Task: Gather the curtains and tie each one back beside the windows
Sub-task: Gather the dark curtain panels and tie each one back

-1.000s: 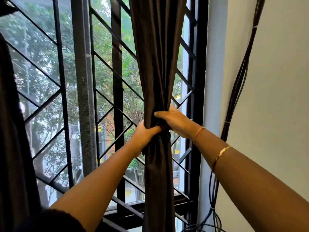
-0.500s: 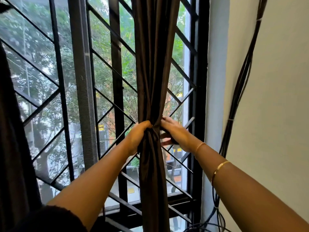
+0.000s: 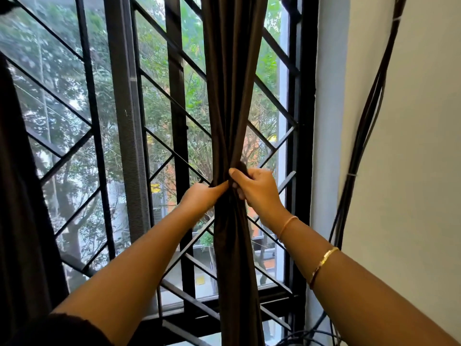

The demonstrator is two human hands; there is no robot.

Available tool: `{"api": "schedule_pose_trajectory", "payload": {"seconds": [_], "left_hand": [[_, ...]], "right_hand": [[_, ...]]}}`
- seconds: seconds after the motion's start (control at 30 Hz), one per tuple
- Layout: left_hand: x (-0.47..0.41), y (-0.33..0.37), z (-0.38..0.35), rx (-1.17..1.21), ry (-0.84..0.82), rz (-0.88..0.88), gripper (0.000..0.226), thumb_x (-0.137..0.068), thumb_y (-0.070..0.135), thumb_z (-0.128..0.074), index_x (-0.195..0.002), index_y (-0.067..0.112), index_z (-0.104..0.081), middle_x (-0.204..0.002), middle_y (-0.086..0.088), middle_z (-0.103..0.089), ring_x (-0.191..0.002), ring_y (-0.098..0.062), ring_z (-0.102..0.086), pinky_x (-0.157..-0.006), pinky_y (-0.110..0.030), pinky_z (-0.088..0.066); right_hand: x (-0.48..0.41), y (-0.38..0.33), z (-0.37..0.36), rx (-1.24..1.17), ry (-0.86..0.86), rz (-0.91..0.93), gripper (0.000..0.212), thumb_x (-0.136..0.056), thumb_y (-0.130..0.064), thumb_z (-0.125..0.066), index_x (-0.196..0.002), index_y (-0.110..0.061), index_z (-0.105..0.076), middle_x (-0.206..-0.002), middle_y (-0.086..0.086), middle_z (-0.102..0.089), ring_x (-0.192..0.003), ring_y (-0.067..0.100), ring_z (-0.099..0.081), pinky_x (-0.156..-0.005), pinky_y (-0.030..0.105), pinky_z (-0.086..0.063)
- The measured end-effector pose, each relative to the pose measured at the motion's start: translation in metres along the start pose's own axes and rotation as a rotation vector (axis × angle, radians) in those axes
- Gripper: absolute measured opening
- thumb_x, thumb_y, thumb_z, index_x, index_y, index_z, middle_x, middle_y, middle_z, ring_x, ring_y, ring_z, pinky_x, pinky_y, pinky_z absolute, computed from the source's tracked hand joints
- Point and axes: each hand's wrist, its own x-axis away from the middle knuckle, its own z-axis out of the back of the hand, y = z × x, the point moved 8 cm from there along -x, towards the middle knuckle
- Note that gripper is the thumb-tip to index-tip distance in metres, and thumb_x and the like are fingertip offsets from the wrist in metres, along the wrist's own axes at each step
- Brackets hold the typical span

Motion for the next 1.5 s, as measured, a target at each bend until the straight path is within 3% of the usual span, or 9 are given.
{"api": "schedule_pose_trajectory", "payload": {"seconds": [0.13, 0.3, 0.63, 0.8, 0.93, 1.07, 1.17, 1.33, 1.5], "left_hand": [[0.012, -0.006, -0.014, 0.458, -0.206, 0.163, 0.043, -0.088, 0.047, -0.054, -0.054, 0.02, -0.051, -0.049, 0.004, -0.053, -0.033, -0.004, -0.039, -0.03, -0.014, -0.022], [0.023, 0.0, -0.023, 1.029, -0.291, 0.221, 0.035, -0.1, 0.031, -0.038, -0.079, 0.008, -0.055, -0.089, -0.017, -0.063, -0.084, -0.028, -0.062, -0.074, -0.036, -0.05], [0.031, 0.025, -0.034, 1.087, -0.45, 0.129, 0.036, -0.1, 0.025, -0.035, -0.089, 0.01, -0.066, -0.085, -0.005, -0.072, -0.084, -0.017, -0.065, -0.075, -0.031, -0.055], [0.024, 0.017, -0.034, 1.122, -0.329, 0.181, 0.031, -0.099, 0.016, -0.036, -0.087, 0.008, -0.063, -0.078, -0.006, -0.068, -0.063, -0.013, -0.062, -0.052, -0.023, -0.052], [0.022, 0.018, -0.029, 0.996, -0.205, 0.055, 0.028, -0.098, 0.011, -0.04, -0.083, 0.014, -0.063, -0.059, 0.006, -0.067, -0.049, -0.001, -0.057, -0.044, -0.013, -0.038], [0.028, 0.032, -0.03, 0.62, -0.178, -0.188, 0.019, -0.097, 0.008, -0.042, -0.106, 0.009, -0.059, -0.077, 0.003, -0.068, -0.069, -0.007, -0.063, -0.06, -0.02, -0.048], [0.036, 0.04, -0.027, 0.405, -0.16, -0.282, 0.019, -0.095, 0.003, -0.043, -0.111, 0.004, -0.054, -0.054, 0.01, -0.062, -0.045, -0.001, -0.055, -0.044, -0.015, -0.043], [0.034, 0.037, -0.009, 0.074, -0.086, -0.307, 0.008, -0.083, 0.015, -0.067, -0.087, 0.008, -0.063, -0.082, -0.012, -0.065, -0.072, -0.023, -0.06, -0.066, -0.035, -0.049], [0.035, 0.053, 0.021, -0.274, 0.08, -0.489, 0.015, -0.089, 0.012, -0.052, -0.091, 0.02, -0.04, -0.08, -0.002, -0.056, -0.063, -0.018, -0.055, -0.049, -0.028, -0.041]], "right_hand": [[0.002, 0.009, -0.02, -0.073, -0.074, -0.169, 0.03, -0.095, -0.025, -0.051, -0.076, -0.002, -0.055, -0.055, 0.001, -0.066, -0.044, 0.014, -0.059, -0.049, 0.034, -0.05], [-0.001, 0.016, -0.014, 0.134, 0.005, -0.162, 0.027, -0.096, -0.022, -0.041, -0.085, 0.0, -0.053, -0.088, 0.022, -0.063, -0.073, 0.022, -0.055, -0.07, 0.039, -0.045], [0.012, -0.001, -0.023, 1.078, -0.06, 0.232, 0.033, -0.095, -0.037, -0.038, -0.112, -0.016, -0.057, -0.112, 0.01, -0.049, -0.101, 0.031, -0.048, -0.082, 0.043, -0.041], [0.001, -0.016, -0.008, 0.755, -0.228, 0.166, 0.026, -0.085, -0.034, -0.054, -0.086, -0.013, -0.067, -0.093, 0.004, -0.055, -0.074, 0.015, -0.054, -0.065, 0.031, -0.047], [-0.009, -0.044, 0.012, 0.604, -0.025, 0.251, 0.011, -0.084, -0.025, -0.055, -0.082, -0.017, -0.062, -0.072, -0.007, -0.061, -0.065, 0.014, -0.057, -0.061, 0.032, -0.049], [-0.014, -0.036, -0.007, 0.702, -0.107, 0.203, 0.032, -0.086, -0.045, -0.059, -0.078, -0.014, -0.067, -0.077, 0.003, -0.064, -0.074, 0.02, -0.061, -0.068, 0.036, -0.052], [-0.021, -0.026, -0.014, 0.804, -0.143, 0.128, 0.042, -0.082, -0.053, -0.062, -0.067, -0.014, -0.063, -0.065, 0.002, -0.059, -0.068, 0.019, -0.06, -0.06, 0.031, -0.049], [-0.031, -0.032, -0.012, 0.748, -0.193, 0.081, 0.03, -0.086, -0.029, -0.064, -0.073, -0.002, -0.061, -0.061, 0.002, -0.054, -0.062, 0.018, -0.053, -0.055, 0.027, -0.041], [-0.032, -0.036, -0.008, 0.614, -0.198, 0.038, 0.026, -0.092, -0.017, -0.057, -0.068, -0.013, -0.049, -0.064, 0.002, -0.06, -0.047, 0.006, -0.058, -0.046, 0.018, -0.048]]}}
